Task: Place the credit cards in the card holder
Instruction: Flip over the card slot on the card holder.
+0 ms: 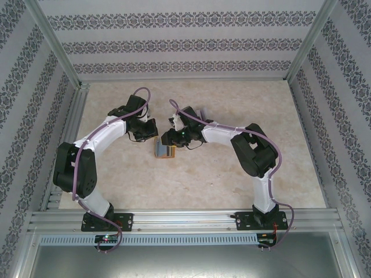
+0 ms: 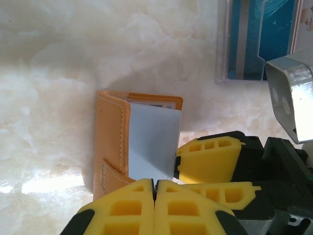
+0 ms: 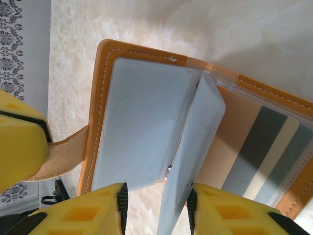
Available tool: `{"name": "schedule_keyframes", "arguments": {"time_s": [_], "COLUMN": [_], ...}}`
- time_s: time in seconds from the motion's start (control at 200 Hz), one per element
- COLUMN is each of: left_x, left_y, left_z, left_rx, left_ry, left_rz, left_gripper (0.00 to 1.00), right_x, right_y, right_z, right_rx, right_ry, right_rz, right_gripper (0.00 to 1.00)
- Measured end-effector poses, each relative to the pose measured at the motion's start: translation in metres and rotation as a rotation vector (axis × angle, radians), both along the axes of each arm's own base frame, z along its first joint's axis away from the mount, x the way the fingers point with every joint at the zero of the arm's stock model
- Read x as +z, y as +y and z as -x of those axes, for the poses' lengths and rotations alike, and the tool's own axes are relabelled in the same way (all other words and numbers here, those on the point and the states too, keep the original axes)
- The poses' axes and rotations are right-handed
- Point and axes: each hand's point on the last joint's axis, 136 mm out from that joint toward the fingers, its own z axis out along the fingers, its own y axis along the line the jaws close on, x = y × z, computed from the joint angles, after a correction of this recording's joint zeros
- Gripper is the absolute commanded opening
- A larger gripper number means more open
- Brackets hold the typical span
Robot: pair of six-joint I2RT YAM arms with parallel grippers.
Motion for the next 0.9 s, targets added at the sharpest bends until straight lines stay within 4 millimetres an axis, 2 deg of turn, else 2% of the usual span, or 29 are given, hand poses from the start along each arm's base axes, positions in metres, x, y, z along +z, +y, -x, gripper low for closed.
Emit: {"name": "schedule_keyframes", "arguments": {"time_s": [0.165,0.36,0.45,0.495,0.625,0.734,0.899], "left_x": [-0.006,-0.035,-0.046,-0.049,-0.051,-0.049,-0.029], "left_y": [0.007,0.039,0.048,0.05,0.055,0.061,0.061], "left_z": [0.002,0.015,0.022,0.025,0.026,0.027,0.019], "left_rx": [0.015,0.084,0.093,0.094,0.091,0.092,0.086], "left_ry": [0.013,0.086,0.113,0.12,0.123,0.126,0.081], "left_rz": [-0.006,-0.048,-0.075,-0.082,-0.095,-0.114,-0.12], "left_gripper": [0.0,0.0,0.19,0.23,0.32,0.34,0.35], "right_x": [0.0,0.003,0.002,0.001,-0.003,-0.008,-0.016], "right_y": [0.0,0.002,0.003,0.003,0.002,0.001,0.0], "right_z": [0.0,0.0,0.001,0.001,0.001,0.001,0.002], "right_rx": [0.0,0.005,0.003,0.001,0.0,-0.002,-0.003], "right_ry": [-0.001,0.004,0.011,0.015,0.022,0.031,0.047], "right_rz": [-0.001,-0.017,-0.02,-0.019,-0.012,-0.002,0.011], "right_gripper": [0.41,0.42,0.42,0.42,0.42,0.41,0.42]}}
